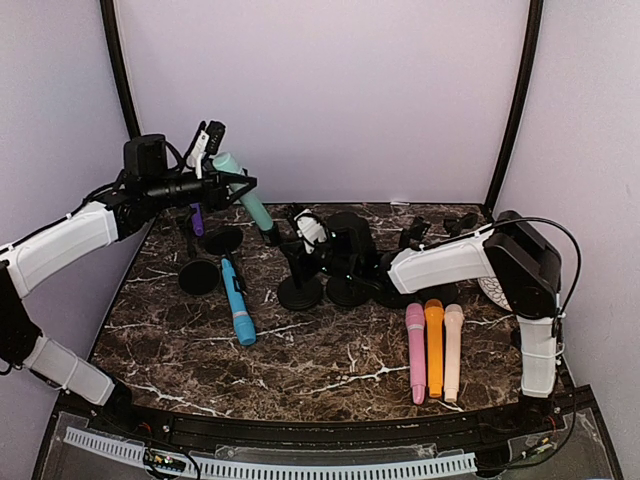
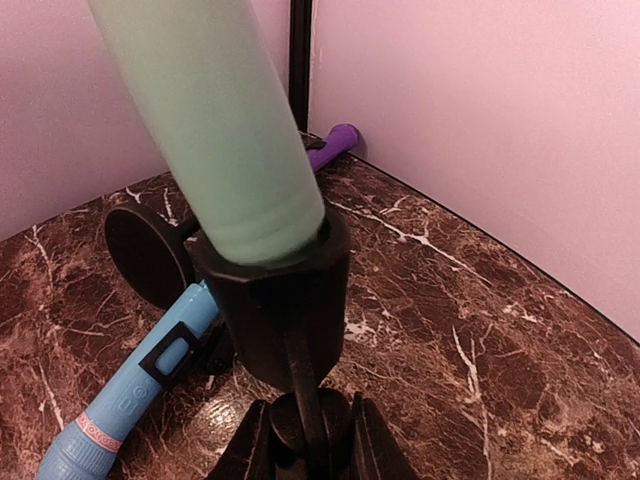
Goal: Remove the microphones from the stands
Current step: Remove the microphone from the microphone stand, then place the microphone stand at the center of the board.
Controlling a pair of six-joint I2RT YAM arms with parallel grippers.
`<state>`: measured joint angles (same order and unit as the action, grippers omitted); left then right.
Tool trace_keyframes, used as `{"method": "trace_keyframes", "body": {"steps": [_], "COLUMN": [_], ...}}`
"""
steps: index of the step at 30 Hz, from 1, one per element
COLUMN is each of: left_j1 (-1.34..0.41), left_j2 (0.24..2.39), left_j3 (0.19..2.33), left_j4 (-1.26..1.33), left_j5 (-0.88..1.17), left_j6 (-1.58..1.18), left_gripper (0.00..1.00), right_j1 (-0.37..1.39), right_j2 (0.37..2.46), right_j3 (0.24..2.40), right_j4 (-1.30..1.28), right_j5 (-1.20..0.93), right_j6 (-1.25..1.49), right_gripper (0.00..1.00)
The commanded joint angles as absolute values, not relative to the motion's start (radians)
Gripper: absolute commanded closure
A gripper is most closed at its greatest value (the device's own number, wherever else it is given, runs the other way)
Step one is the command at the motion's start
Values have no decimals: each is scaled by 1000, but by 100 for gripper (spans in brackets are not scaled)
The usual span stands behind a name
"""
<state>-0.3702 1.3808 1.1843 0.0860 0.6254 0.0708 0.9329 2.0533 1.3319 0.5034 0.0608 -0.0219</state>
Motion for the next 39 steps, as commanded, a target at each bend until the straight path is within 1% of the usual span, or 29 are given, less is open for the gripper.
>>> {"method": "trace_keyframes", "body": {"steps": [1, 4, 7, 10, 15, 18, 19, 20, 21, 25, 28, 30, 32, 36, 39], "left_j1": [-353, -353, -353, -353, -353, -353, -353, -353, -353, -353, -355, -365, -383, -431, -521], "left_j2": [1268, 1233, 1174, 1142, 1125, 1131, 1142, 1145, 1145, 1150, 1171, 1179, 1176, 1191, 1261], "left_j3": [1176, 1147, 1113, 1106, 1110, 1100, 1103, 1099, 1095, 1050, 1027, 1008, 982, 919, 882], "left_j4": [211, 238, 286, 270, 214, 167, 107, 92, 65, 15, -38, -70, -72, -14, 62], "left_j5": [580, 513, 388, 306, 309, 368, 437, 453, 476, 562, 652, 684, 682, 680, 687], "left_j6": [74, 56, 38, 26, 5, -25, -42, -52, -58, -111, -150, -151, -157, -254, -358], "left_gripper": [100, 100, 100, 100, 100, 100, 100, 100, 100, 100, 100, 100, 100, 100, 100], "right_j1": [856, 854, 852, 850, 851, 851, 850, 850, 850, 850, 849, 845, 839, 821, 803], "right_j2": [2120, 2118, 2117, 2119, 2118, 2116, 2102, 2093, 2080, 1996, 1932, 1894, 1849, 1746, 1673], "right_j3": [1312, 1306, 1302, 1305, 1319, 1330, 1328, 1322, 1313, 1263, 1239, 1226, 1208, 1123, 1065], "right_j4": [343, 353, 375, 401, 440, 440, 435, 434, 439, 470, 480, 479, 478, 527, 539], "right_j5": [228, 245, 251, 259, 262, 234, 195, 178, 162, 63, -46, -115, -180, -275, -303], "right_j6": [44, 51, 63, 70, 56, 41, 26, 24, 21, 8, 7, 8, 16, 67, 104], "right_gripper": [100, 100, 100, 100, 100, 100, 100, 98, 91, 57, 44, 38, 35, 30, 29]}}
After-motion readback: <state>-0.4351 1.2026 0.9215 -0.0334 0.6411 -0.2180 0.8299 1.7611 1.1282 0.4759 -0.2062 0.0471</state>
